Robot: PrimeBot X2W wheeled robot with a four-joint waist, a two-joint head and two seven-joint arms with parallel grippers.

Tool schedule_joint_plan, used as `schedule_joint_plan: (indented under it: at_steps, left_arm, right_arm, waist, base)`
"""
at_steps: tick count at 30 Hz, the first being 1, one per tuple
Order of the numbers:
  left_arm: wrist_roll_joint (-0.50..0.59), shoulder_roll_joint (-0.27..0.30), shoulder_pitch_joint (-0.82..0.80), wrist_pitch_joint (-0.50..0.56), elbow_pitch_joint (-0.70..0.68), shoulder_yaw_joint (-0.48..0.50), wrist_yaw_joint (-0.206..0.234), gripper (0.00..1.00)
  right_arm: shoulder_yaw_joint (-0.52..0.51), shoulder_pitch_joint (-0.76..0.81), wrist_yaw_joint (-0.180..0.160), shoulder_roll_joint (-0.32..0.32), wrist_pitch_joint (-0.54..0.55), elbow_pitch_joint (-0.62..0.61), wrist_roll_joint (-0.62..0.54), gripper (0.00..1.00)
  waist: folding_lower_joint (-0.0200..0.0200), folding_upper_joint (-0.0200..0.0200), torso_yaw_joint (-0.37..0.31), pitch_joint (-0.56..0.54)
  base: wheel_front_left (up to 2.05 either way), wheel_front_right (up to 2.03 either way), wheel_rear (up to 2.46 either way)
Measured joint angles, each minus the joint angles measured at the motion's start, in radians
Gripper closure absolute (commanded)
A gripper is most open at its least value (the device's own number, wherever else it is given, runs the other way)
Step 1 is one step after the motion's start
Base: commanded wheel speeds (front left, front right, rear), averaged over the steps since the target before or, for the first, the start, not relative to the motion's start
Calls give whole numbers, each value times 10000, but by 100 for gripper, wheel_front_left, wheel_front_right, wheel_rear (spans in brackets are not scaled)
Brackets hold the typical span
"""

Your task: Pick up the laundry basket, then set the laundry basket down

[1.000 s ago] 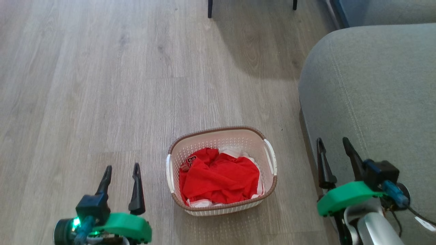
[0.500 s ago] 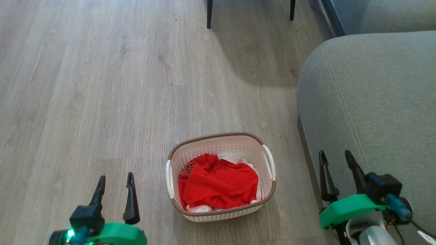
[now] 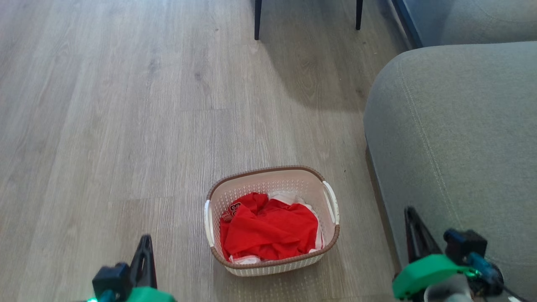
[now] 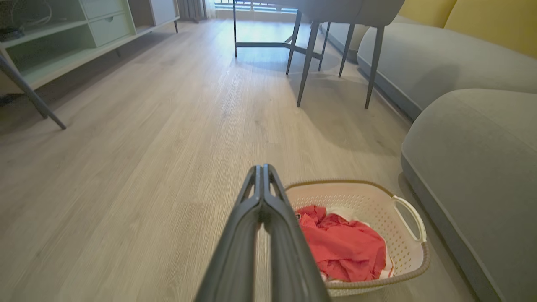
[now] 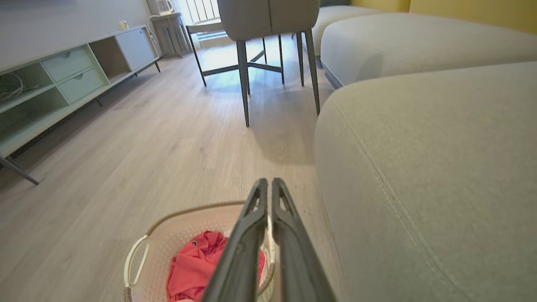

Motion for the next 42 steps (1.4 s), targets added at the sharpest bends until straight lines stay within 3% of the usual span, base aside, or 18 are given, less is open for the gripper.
schedule_joint_plan:
  at_steps: [42]
  left_arm:
    - [-4876, 44, -558, 1047, 263, 360, -602, 100]
  right_arm:
    - [-466, -130, 0, -36, 989, 59, 4575, 100]
  waist:
    - [1, -1, -33, 47]
  base:
    - [0, 0, 0]
